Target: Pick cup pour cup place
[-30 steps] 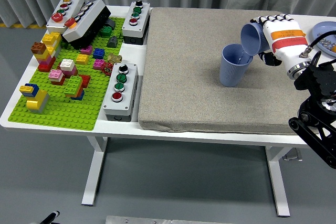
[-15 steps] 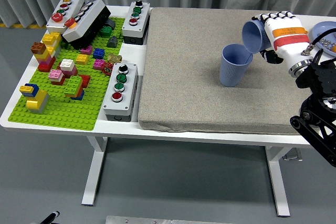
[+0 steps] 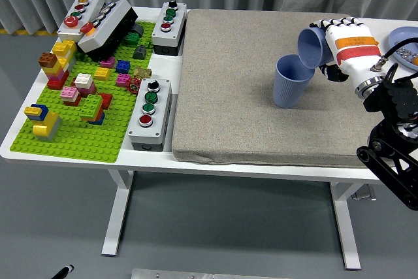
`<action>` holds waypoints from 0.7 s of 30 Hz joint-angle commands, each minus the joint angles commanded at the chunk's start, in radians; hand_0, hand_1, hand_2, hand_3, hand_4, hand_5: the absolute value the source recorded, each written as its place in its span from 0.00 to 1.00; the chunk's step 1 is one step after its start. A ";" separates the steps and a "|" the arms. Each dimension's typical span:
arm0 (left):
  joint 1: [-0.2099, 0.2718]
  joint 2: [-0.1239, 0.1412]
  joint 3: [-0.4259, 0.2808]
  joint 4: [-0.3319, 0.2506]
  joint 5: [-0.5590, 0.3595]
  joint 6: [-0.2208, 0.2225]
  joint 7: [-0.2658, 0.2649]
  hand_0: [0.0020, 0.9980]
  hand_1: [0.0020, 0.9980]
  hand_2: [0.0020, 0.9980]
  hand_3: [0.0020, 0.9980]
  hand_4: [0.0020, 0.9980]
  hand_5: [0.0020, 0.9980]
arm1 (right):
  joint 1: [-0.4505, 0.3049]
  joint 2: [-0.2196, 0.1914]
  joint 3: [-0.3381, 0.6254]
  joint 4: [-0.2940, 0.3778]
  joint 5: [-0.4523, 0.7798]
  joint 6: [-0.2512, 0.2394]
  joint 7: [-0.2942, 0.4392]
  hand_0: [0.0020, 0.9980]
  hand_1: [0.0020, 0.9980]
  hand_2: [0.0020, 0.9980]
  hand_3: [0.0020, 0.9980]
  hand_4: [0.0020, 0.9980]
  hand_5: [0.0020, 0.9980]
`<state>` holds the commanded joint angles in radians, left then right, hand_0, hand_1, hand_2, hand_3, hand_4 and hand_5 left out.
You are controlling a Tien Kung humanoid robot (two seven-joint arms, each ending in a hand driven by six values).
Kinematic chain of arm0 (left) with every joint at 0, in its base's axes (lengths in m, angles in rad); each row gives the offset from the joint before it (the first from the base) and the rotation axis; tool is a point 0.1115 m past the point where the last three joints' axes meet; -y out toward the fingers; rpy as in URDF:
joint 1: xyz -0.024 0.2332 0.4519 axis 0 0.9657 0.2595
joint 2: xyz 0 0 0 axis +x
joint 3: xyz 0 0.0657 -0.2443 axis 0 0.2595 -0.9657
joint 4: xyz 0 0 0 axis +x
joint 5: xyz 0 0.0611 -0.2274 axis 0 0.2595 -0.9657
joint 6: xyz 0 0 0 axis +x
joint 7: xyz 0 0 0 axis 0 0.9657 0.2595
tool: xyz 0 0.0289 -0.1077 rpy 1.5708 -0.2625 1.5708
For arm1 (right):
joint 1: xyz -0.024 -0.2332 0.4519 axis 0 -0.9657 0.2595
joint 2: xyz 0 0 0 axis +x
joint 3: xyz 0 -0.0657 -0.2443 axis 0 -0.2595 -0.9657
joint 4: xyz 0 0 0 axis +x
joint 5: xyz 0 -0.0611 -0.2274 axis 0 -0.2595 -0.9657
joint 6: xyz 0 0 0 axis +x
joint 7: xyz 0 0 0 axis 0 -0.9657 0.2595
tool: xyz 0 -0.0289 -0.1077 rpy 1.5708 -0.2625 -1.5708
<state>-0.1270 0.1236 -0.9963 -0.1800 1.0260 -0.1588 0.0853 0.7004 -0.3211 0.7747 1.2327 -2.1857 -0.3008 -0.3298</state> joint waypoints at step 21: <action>-0.002 -0.003 -0.003 0.000 0.000 0.001 -0.001 0.84 0.81 0.86 0.78 0.62 1.00 | -0.021 0.013 0.317 -0.101 0.632 0.061 0.214 0.88 0.77 0.69 0.72 0.72 0.03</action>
<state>-0.1292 0.1203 -0.9988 -0.1800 1.0261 -0.1583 0.0843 0.6789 -0.3078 1.0916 1.1321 -1.5542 -0.2394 -0.1157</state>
